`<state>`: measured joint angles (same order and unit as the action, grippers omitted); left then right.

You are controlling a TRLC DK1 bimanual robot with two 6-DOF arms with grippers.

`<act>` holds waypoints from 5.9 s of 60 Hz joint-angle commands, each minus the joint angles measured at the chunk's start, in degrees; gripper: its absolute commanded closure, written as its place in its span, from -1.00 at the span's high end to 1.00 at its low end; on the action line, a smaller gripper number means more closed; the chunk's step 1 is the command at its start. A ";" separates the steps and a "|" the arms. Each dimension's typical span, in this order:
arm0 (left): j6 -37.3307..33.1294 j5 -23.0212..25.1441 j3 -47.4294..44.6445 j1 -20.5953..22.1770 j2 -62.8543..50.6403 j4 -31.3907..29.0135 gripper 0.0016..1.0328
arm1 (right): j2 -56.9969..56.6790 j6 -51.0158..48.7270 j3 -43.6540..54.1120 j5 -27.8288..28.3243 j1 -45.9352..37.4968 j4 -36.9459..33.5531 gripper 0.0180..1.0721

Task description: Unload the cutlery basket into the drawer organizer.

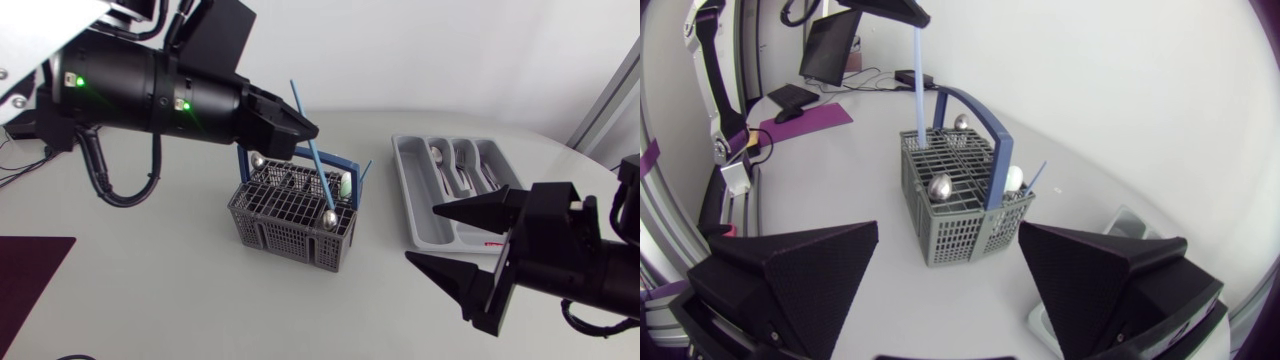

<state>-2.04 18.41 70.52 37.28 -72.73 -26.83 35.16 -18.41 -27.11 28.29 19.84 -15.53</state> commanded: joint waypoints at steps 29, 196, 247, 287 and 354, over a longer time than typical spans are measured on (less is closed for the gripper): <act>1.43 13.75 7.35 2.01 -12.26 -4.11 -0.79 | 15.56 3.74 -9.71 2.29 6.62 1.91 0.78; -20.19 14.81 -5.48 -5.99 -4.53 -12.90 0.64 | 51.94 20.26 -20.70 -17.22 -17.29 9.64 -0.80; -23.36 16.57 -2.85 -2.47 -15.16 -12.99 0.65 | 67.76 23.25 -32.30 -24.60 -14.65 6.56 0.84; -14.04 14.63 -0.65 -3.70 -20.17 -3.76 0.64 | 42.01 22.02 -18.33 -14.23 -17.02 2.43 0.88; -13.07 8.13 -2.58 -1.24 -26.59 2.84 -0.36 | 32.78 18.50 -10.68 -12.30 -16.50 2.35 0.88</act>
<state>-16.47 26.65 68.18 35.70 -97.23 -24.10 68.73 1.19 -39.44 15.44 3.27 -12.69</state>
